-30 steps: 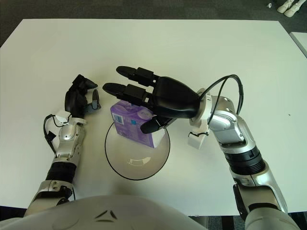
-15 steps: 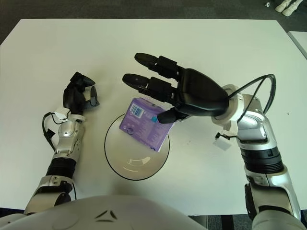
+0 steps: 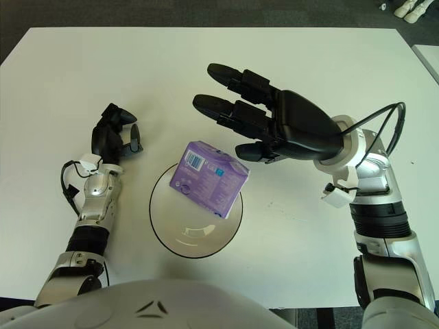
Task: Put the tissue paper into the plate.
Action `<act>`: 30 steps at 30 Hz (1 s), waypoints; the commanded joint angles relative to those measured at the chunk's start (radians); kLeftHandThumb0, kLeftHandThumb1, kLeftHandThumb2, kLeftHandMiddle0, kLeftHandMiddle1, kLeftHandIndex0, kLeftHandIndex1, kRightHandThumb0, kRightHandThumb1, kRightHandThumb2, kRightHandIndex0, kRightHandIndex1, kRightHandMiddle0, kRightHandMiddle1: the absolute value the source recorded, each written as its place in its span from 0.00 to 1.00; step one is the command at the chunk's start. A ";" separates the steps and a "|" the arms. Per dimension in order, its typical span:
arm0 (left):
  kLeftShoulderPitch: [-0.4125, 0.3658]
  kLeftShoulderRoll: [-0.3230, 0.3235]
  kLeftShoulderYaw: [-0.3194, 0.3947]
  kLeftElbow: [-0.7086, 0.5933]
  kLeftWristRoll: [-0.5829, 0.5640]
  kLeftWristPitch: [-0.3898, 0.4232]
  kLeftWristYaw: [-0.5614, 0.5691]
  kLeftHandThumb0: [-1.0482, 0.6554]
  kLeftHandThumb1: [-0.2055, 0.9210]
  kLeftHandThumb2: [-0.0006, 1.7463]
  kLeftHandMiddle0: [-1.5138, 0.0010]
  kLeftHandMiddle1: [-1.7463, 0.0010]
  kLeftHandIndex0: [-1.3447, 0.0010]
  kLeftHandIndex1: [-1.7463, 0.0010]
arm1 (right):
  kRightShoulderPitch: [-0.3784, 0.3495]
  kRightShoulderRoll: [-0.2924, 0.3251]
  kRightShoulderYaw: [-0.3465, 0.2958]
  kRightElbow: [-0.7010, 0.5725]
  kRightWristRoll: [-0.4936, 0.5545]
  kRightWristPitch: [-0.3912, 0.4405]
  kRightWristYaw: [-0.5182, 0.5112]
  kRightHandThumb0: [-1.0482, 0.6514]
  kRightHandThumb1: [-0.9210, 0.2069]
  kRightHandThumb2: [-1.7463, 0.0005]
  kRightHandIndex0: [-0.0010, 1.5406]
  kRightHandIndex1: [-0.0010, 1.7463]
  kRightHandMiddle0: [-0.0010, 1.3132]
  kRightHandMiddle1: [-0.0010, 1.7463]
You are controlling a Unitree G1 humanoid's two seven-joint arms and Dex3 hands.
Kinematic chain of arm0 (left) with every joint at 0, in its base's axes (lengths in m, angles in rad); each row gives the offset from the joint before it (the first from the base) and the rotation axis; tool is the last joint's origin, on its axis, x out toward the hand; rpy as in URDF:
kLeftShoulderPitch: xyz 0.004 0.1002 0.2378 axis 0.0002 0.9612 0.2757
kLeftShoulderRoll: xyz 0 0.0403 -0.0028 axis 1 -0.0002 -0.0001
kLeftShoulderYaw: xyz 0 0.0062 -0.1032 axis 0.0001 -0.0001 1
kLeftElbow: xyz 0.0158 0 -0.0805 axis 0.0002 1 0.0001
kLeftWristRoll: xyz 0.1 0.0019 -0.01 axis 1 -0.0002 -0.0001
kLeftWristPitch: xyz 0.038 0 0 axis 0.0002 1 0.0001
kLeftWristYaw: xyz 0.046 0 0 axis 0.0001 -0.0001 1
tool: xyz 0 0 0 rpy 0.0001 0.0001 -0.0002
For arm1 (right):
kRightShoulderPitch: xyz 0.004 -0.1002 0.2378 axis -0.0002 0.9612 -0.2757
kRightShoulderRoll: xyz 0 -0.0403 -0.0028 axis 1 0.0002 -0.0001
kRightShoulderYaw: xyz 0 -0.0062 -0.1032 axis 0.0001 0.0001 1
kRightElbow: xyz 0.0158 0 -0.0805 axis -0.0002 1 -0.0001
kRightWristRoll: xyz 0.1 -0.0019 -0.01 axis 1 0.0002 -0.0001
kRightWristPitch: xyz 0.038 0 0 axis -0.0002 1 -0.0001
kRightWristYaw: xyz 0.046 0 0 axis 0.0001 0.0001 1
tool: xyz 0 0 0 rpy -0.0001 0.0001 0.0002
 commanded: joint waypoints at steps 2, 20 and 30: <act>0.127 -0.009 0.002 0.124 0.002 0.054 0.003 0.35 0.53 0.71 0.41 0.00 0.59 0.00 | 0.148 -0.117 -0.075 -0.057 0.083 0.033 0.044 0.46 0.17 0.32 0.00 0.00 0.00 0.00; 0.177 -0.017 -0.020 0.007 0.019 0.078 0.011 0.35 0.55 0.69 0.39 0.00 0.61 0.00 | 0.200 -0.192 -0.140 -0.148 0.027 0.186 0.121 0.38 0.00 0.41 0.00 0.00 0.00 0.00; 0.185 -0.006 -0.030 -0.010 0.015 0.080 -0.006 0.35 0.53 0.71 0.36 0.00 0.59 0.00 | 0.198 -0.189 -0.141 -0.151 0.028 0.190 0.125 0.38 0.00 0.41 0.00 0.00 0.00 0.00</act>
